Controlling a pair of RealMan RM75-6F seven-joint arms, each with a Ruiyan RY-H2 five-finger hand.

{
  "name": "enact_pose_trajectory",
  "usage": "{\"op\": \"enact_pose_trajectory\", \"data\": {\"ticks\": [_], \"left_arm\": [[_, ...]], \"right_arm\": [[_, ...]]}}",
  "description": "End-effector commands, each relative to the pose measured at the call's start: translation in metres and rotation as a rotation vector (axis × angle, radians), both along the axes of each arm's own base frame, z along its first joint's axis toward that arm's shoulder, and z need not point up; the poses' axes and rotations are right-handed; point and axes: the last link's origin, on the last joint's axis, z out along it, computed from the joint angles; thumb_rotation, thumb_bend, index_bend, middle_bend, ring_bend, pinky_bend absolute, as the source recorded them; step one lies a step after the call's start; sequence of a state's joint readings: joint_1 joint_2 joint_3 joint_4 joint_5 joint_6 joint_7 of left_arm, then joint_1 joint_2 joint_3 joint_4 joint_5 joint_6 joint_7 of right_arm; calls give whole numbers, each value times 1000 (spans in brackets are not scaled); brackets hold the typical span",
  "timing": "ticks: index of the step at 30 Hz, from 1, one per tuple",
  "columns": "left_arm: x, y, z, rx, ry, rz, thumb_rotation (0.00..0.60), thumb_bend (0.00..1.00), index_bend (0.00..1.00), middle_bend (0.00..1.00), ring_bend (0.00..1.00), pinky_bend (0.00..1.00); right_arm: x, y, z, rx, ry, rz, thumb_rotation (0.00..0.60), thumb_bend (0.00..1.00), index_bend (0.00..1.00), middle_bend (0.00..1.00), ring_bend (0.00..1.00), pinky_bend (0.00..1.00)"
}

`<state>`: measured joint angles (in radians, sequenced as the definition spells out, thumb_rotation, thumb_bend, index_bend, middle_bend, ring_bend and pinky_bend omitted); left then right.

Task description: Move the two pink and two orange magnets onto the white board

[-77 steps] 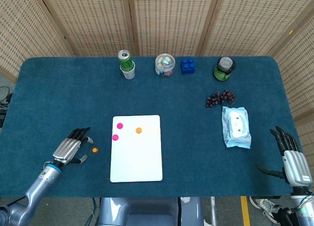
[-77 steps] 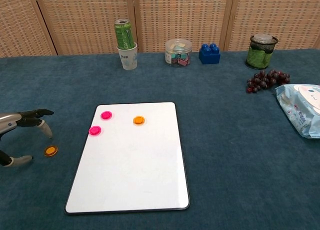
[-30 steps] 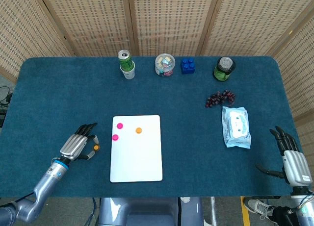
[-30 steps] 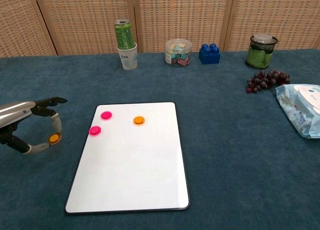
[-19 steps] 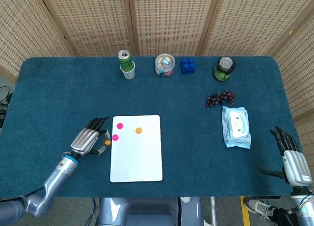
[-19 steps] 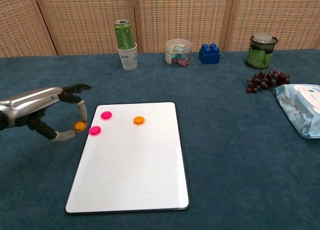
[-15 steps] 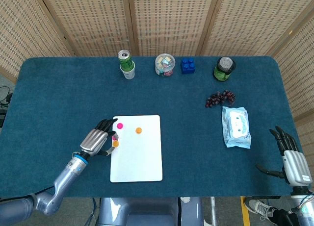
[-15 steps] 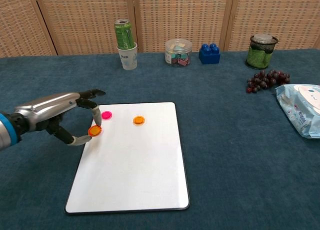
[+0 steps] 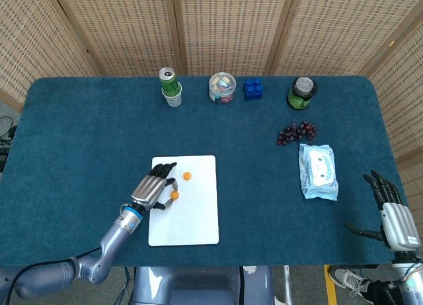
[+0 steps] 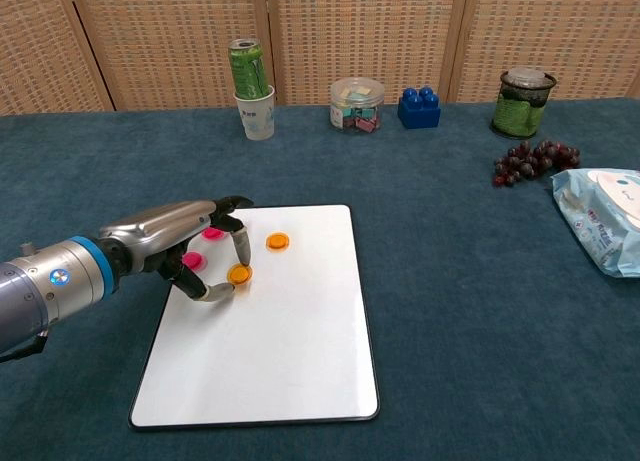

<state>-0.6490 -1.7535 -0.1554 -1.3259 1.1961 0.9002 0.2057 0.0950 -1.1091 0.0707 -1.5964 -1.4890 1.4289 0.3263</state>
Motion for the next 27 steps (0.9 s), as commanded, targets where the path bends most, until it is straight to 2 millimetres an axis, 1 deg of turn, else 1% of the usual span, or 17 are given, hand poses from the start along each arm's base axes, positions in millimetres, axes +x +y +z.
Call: {"op": "enact_pose_trajectory", "data": {"ticks": [1, 22, 24, 26, 27], "left_arm": [[2, 1, 0, 1, -3, -2, 600, 356, 529, 0, 0, 0], [5, 5, -14, -11, 23, 10, 600, 353, 522, 0, 0, 0], [5, 5, -15, -11, 24, 11, 600, 343, 397, 0, 0, 0], [5, 5, -15, -12, 22, 10, 600, 331, 171, 0, 0, 0], [5, 4, -15, -14, 17, 12, 600, 328, 126, 0, 0, 0]], "right_arm": [[0, 0, 0, 0, -1, -1, 600, 53, 0, 0, 0, 0], [0, 0, 0, 3, -3, -2, 600, 55, 0, 0, 0, 0], [0, 0, 0, 3, -3, -1, 600, 53, 0, 0, 0, 0], [0, 0, 0, 3, -4, 0, 600, 53, 0, 0, 0, 0], [0, 0, 0, 3, -4, -1, 600, 53, 0, 0, 0, 0]]}}
